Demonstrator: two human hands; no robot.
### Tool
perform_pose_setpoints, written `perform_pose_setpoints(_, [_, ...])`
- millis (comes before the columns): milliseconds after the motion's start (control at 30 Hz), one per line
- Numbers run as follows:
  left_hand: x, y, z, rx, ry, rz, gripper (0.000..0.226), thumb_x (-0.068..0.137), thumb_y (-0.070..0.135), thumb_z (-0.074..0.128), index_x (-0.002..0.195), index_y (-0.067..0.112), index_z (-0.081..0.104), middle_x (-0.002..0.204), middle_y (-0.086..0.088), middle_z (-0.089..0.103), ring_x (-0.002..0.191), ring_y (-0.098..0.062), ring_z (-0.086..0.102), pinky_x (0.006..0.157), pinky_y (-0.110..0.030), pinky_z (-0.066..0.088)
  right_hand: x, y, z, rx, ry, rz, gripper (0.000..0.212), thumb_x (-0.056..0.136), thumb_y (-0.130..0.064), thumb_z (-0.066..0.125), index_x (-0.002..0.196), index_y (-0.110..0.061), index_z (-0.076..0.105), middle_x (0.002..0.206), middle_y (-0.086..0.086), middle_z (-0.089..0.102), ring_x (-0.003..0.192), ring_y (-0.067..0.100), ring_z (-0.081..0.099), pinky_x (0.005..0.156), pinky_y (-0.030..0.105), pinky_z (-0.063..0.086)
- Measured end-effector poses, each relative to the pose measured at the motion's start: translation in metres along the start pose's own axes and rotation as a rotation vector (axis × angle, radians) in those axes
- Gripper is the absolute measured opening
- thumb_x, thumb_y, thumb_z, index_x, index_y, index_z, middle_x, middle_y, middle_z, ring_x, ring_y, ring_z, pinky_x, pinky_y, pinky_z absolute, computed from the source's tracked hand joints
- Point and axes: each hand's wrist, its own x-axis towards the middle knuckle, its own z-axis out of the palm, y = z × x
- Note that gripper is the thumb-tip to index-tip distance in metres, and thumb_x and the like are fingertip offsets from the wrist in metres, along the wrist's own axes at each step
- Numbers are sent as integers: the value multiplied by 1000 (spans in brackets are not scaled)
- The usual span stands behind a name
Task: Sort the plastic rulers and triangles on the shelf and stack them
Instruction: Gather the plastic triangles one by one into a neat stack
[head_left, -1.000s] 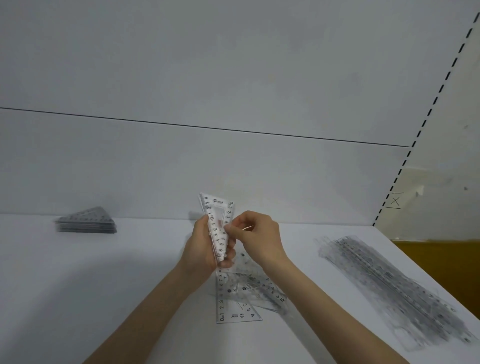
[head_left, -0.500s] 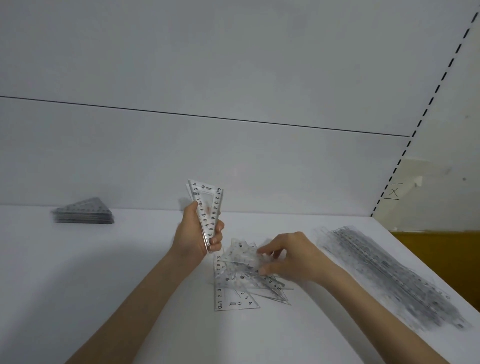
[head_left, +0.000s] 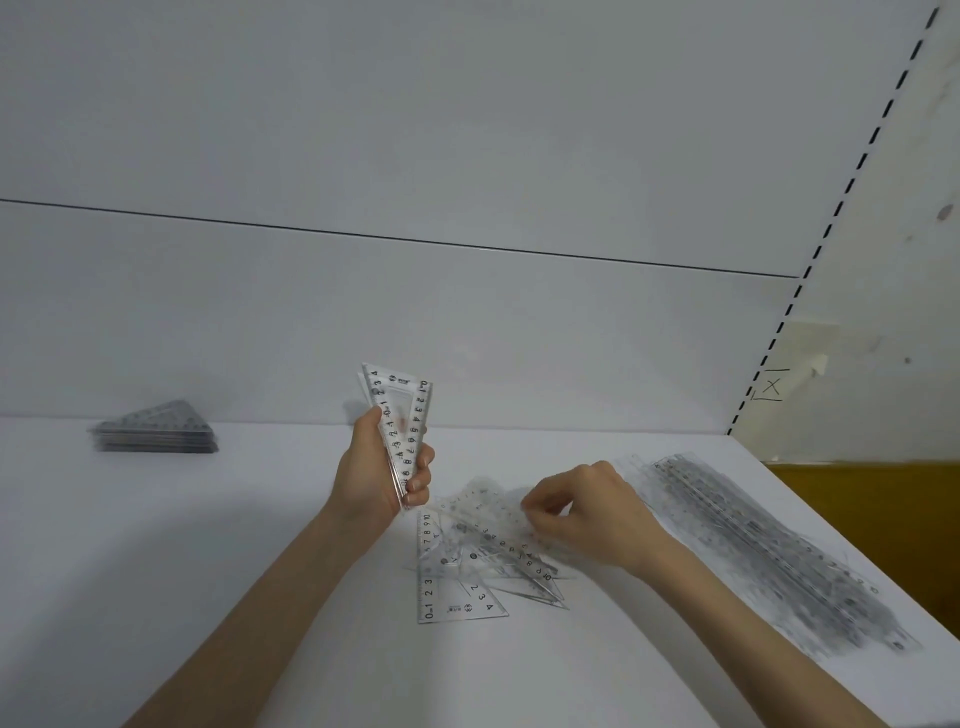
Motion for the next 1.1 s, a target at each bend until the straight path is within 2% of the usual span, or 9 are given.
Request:
perform_pose_setpoints(67, [-1, 0, 0, 7, 4, 2, 43, 96, 44, 21, 85, 11, 46, 52, -5, 46, 34, -14, 33, 37, -17, 25, 1, 2, -3, 55, 143, -22, 15, 83, -19, 63, 79, -26, 76, 72, -14, 72, 73, 4, 65, 72, 26, 51])
perform_pose_setpoints(133, [-1, 0, 1, 10, 13, 9, 44, 97, 44, 21, 85, 10, 47, 53, -6, 47, 34, -14, 34, 38, -17, 25, 2, -2, -12, 405, 244, 21, 12, 84, -11, 67, 81, -16, 77, 67, -11, 72, 66, 3, 66, 63, 19, 49])
perform_pose_setpoints(233, [-3, -1, 4, 23, 14, 7, 43, 97, 44, 23, 86, 10, 48, 55, -7, 48, 35, -14, 34, 40, -16, 26, 7, -25, -23, 1033, 100, 107, 6, 83, -2, 68, 84, -5, 73, 75, 11, 73, 66, 17, 68, 58, 23, 52])
perform_pose_setpoints(300, [-6, -3, 7, 40, 2, 2, 43, 97, 43, 24, 83, 11, 50, 57, -8, 50, 37, -16, 36, 40, -17, 27, 14, -43, -20, 1139, 37, 134, 5, 82, 1, 69, 83, -3, 71, 79, 19, 71, 66, 23, 67, 59, 24, 54])
perform_pose_setpoints(400, [-8, -6, 11, 49, -16, 10, 45, 98, 42, 26, 84, 11, 55, 63, -8, 57, 47, -19, 44, 43, -21, 29, 25, -69, -8, 1210, 10, 183, 3, 82, 0, 68, 81, -2, 70, 77, 16, 71, 67, 23, 68, 62, 25, 55])
perform_pose_setpoints(633, [-7, -6, 11, 46, -4, 24, 49, 98, 41, 22, 87, 7, 54, 58, -8, 47, 46, -18, 43, 45, -23, 35, 41, -84, 15, 1016, 73, 256, 3, 80, -12, 72, 77, -13, 71, 63, -6, 64, 63, 1, 58, 64, 20, 40])
perform_pose_setpoints(800, [-3, -6, 8, 47, -2, -14, 49, 99, 40, 22, 80, 9, 54, 56, -6, 45, 36, -14, 36, 38, -16, 25, 49, -85, 20, 627, 195, 104, 9, 76, -23, 75, 71, -21, 68, 71, -8, 69, 60, 3, 57, 65, 30, 49])
perform_pose_setpoints(1000, [-2, -3, 6, -38, 1, -38, 44, 99, 41, 22, 82, 11, 50, 52, -6, 45, 33, -12, 33, 37, -13, 25, 53, -51, 1, 567, 183, 15, 8, 85, -22, 71, 80, -15, 71, 71, -1, 69, 59, 5, 61, 53, 15, 43])
perform_pose_setpoints(1100, [-2, 0, 5, -69, 0, -27, 42, 98, 41, 21, 82, 11, 47, 52, -5, 44, 33, -12, 33, 36, -12, 25, 44, -21, -4, 308, -5, 26, 19, 78, -38, 74, 81, -19, 75, 75, -6, 72, 65, 1, 60, 63, 18, 48])
